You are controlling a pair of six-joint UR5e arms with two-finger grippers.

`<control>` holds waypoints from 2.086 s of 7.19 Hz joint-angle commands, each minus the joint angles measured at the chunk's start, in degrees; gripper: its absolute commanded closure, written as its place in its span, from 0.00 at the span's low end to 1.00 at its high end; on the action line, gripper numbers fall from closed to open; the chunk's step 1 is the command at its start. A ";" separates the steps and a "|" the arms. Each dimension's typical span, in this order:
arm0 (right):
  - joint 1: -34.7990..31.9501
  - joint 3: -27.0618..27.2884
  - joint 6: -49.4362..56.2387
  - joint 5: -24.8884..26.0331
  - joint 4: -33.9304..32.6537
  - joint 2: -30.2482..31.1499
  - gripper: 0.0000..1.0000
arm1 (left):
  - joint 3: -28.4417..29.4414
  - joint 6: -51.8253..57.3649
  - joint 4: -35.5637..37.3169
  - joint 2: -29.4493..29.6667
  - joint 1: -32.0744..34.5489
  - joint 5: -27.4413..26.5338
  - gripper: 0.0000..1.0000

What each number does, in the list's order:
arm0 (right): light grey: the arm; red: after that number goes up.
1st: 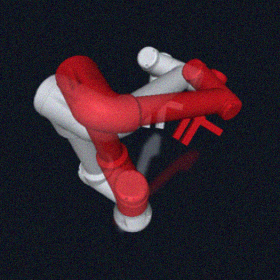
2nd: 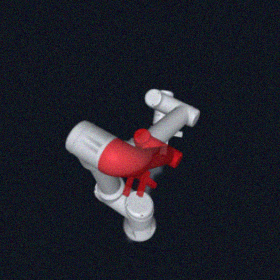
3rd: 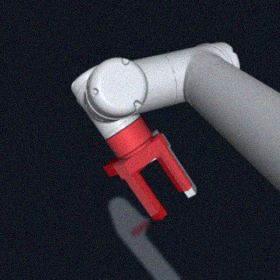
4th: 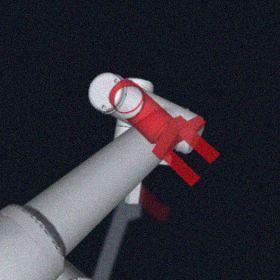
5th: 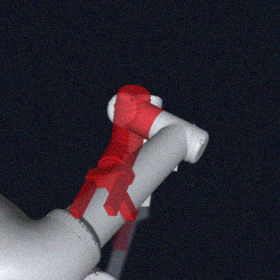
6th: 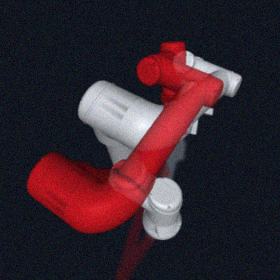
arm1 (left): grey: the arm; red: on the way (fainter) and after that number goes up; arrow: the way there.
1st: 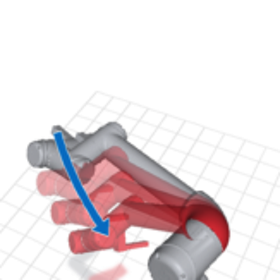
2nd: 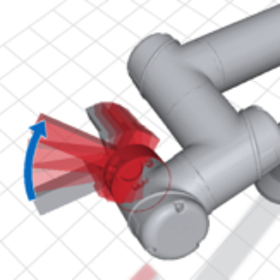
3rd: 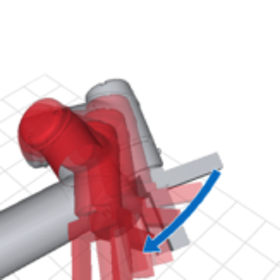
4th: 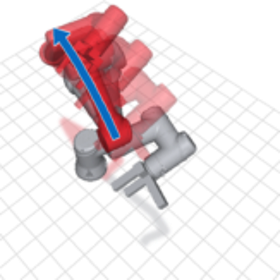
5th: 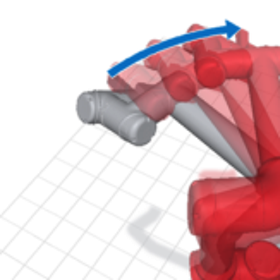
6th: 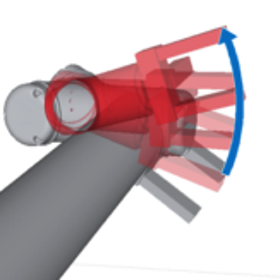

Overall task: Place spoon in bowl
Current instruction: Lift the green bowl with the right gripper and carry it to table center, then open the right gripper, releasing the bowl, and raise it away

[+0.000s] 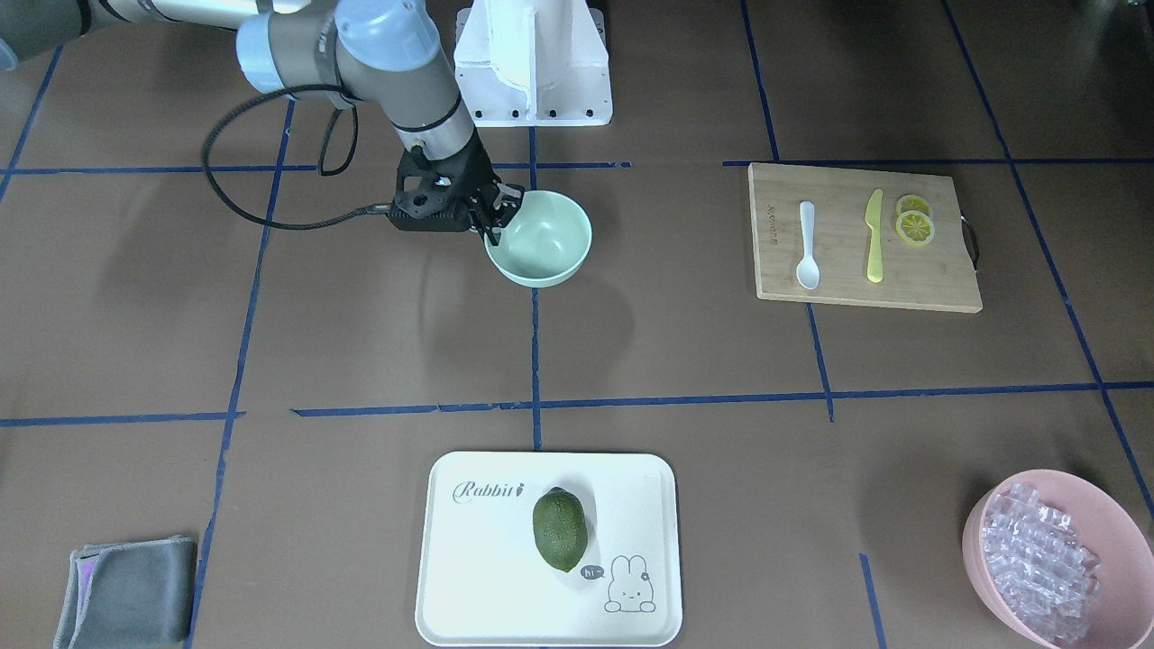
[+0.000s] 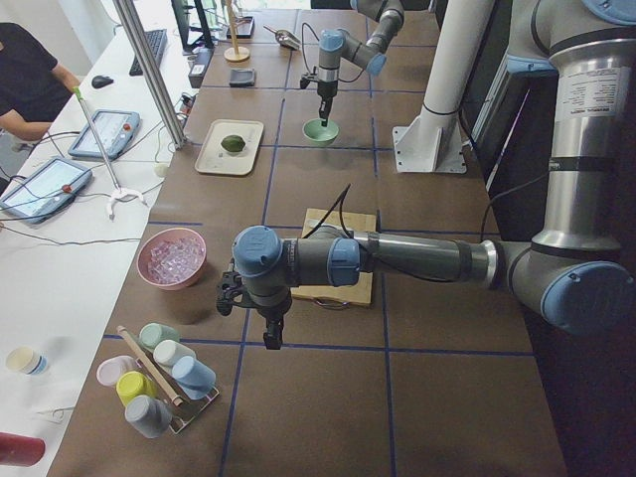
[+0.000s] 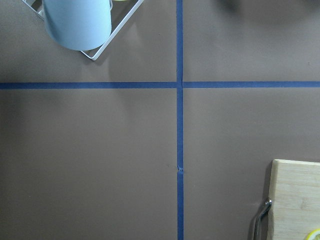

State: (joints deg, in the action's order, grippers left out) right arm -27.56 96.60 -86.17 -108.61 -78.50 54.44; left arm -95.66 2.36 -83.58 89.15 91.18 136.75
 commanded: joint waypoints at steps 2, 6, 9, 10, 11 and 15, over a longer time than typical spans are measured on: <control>0.13 -0.36 -0.14 -0.03 0.36 0.05 0.23 | -0.14 -0.60 0.00 0.06 -0.04 0.10 0.00; 0.22 0.43 -0.14 -0.03 0.37 0.05 0.01 | -0.14 -0.60 0.00 0.06 -0.04 0.10 0.00; -0.74 3.40 -0.14 -0.29 -0.77 1.62 0.01 | -11.24 -6.10 2.44 0.16 -3.88 -0.60 0.00; -1.44 5.68 0.12 -0.38 -3.82 2.50 0.01 | -18.09 -11.18 5.16 0.24 -11.04 -0.60 0.00; -2.41 7.27 0.64 -0.20 -7.94 2.68 0.01 | -22.34 -16.98 6.23 0.67 -17.38 -0.43 0.00; -20.01 11.57 25.60 -12.35 -15.86 8.12 0.01 | -28.62 -39.74 0.82 1.03 -32.87 -6.90 0.00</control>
State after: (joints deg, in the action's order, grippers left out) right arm -39.79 106.11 -71.47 -114.71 -90.76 60.36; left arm -123.98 -31.71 -79.81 90.10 62.94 133.08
